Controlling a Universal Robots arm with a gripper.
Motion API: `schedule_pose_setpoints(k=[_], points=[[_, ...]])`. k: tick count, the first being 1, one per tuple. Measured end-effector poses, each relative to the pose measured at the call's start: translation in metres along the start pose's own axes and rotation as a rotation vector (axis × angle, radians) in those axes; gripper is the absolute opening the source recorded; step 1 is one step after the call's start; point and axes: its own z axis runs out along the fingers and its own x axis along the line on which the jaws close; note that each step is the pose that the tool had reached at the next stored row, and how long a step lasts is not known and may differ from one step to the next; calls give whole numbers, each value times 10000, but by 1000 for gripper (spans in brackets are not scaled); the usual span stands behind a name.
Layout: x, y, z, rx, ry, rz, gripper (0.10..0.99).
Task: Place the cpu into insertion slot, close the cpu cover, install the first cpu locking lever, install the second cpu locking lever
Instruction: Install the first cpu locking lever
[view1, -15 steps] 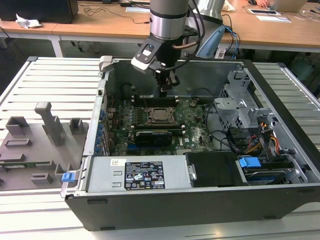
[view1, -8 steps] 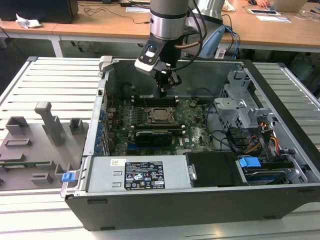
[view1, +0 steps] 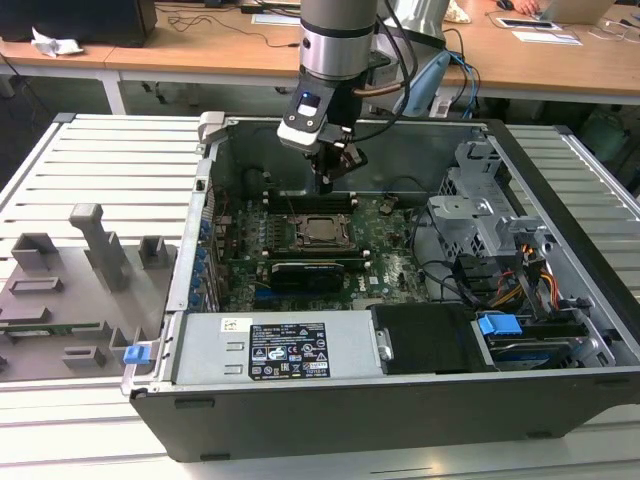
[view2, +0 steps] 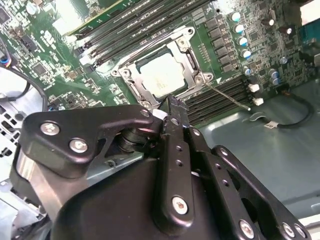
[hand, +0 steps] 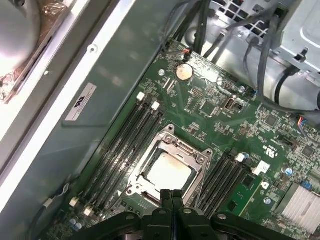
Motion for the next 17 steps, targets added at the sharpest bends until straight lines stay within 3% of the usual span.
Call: schedule_pose_setpoints(k=[17], points=[[0, 0, 0, 32, 54, -1941, 106]])
